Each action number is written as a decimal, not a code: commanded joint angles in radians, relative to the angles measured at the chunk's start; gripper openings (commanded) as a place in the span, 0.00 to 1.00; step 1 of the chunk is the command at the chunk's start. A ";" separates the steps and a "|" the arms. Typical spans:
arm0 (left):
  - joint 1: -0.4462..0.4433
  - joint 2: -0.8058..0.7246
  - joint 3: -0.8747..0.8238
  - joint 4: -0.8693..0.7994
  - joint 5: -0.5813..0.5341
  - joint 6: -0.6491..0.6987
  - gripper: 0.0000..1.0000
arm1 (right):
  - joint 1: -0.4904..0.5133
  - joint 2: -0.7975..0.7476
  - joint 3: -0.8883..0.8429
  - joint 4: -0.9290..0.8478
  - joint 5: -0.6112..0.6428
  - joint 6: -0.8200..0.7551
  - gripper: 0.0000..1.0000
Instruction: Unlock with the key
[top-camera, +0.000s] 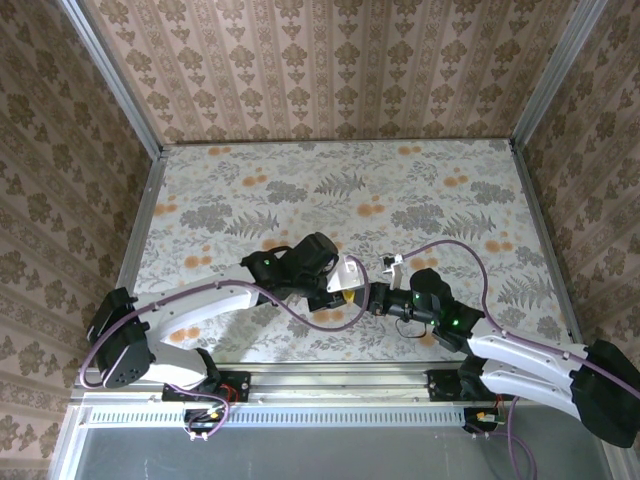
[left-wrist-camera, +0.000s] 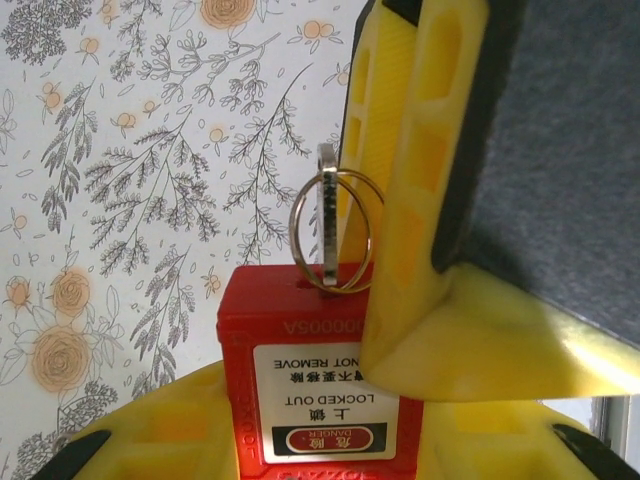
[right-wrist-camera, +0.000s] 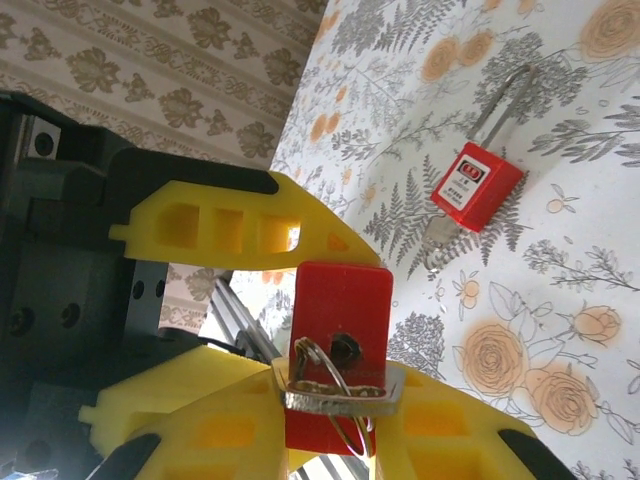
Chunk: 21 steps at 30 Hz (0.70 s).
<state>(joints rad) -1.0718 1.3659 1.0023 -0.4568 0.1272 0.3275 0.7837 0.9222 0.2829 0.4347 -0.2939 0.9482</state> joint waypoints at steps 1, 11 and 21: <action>-0.011 -0.052 -0.034 0.116 -0.004 -0.062 0.41 | 0.002 -0.055 0.064 -0.036 0.022 -0.022 0.04; 0.103 -0.331 -0.294 0.346 0.022 -0.540 1.00 | -0.081 -0.155 0.096 -0.165 -0.013 -0.052 0.00; 0.121 -0.460 -0.462 0.538 0.058 -0.780 0.95 | -0.119 -0.152 0.147 -0.184 -0.070 -0.067 0.00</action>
<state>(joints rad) -0.9623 0.9245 0.5568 0.0116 0.1932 -0.3500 0.6708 0.7795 0.3946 0.2424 -0.3367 0.8967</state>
